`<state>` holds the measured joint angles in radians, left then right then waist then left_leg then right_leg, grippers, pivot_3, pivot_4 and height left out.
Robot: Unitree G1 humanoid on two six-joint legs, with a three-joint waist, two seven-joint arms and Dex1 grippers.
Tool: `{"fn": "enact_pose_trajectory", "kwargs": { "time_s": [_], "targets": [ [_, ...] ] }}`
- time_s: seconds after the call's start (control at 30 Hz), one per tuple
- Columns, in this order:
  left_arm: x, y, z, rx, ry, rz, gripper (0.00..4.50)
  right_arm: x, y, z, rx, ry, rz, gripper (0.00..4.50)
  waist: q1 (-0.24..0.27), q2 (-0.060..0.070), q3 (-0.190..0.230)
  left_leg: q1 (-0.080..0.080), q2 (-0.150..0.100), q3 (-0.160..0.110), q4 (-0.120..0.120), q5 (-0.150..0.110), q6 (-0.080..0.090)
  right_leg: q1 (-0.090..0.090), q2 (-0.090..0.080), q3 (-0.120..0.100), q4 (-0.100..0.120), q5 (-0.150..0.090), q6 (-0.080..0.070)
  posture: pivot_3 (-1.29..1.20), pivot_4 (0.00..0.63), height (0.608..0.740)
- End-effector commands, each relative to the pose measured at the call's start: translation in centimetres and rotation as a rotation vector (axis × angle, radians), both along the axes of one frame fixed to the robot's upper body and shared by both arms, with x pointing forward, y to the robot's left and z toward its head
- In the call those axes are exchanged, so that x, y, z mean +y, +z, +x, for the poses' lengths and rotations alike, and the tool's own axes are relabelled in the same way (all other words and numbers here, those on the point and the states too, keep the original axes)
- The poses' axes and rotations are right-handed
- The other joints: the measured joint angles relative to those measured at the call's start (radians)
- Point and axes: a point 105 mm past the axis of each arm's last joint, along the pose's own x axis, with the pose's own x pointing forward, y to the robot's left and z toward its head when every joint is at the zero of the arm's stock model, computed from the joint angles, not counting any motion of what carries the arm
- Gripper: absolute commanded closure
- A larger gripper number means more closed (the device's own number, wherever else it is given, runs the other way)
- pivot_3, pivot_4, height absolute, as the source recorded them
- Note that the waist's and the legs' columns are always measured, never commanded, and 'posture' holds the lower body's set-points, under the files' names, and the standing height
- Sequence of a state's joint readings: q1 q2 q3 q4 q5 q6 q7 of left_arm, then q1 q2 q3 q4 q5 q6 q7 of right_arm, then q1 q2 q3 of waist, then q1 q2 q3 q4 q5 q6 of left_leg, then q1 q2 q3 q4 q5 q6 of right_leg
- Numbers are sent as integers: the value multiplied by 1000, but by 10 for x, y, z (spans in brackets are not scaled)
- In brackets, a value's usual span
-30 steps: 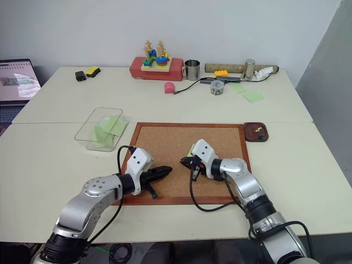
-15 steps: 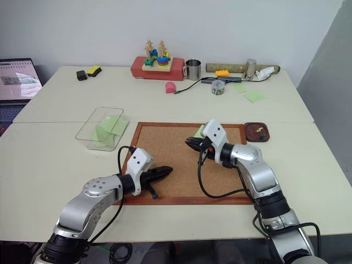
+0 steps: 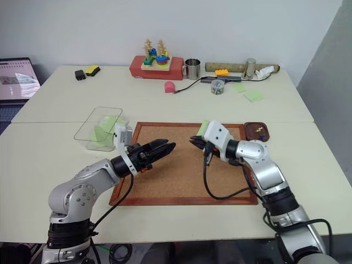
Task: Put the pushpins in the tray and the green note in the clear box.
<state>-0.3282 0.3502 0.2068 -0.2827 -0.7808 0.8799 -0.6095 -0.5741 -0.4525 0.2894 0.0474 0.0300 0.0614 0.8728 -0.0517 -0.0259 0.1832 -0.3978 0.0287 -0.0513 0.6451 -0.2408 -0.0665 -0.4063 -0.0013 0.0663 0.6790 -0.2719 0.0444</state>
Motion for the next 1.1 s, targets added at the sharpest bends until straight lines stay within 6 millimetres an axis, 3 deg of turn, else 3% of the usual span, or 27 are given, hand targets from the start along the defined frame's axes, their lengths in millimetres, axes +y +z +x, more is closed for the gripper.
{"fn": "enact_pose_trajectory", "kwargs": {
  "time_s": [0.03,0.2,0.57,0.87,1.1],
  "targets": [
    [-3,22,-1,-36,-39,-52,986,6,2,-14,-210,165,-149,4500,0,0,0,0,0,0,0,0,0,0,0,0,0,0,0,0,150,740],
    [-14,20,-3,-18,-149,-23,33,6,-3,-26,-357,326,-258,4500,0,0,0,0,0,0,0,0,0,0,0,0,0,2,-4,0,150,740],
    [-39,10,-11,12,-346,27,33,22,13,-47,-527,540,-278,4500,0,0,0,0,0,0,0,0,0,0,0,0,0,3,-5,0,150,740],
    [-43,14,-13,-7,-374,-2,1816,29,14,-56,-549,576,-264,4500,3,0,0,1,0,0,0,0,0,0,0,0,0,3,-5,0,150,740],
    [-45,14,-15,-13,-393,3,2935,31,17,-58,-561,583,-257,4500,3,0,0,1,0,0,0,0,0,0,0,0,1,3,-5,0,150,740]
  ]
}}
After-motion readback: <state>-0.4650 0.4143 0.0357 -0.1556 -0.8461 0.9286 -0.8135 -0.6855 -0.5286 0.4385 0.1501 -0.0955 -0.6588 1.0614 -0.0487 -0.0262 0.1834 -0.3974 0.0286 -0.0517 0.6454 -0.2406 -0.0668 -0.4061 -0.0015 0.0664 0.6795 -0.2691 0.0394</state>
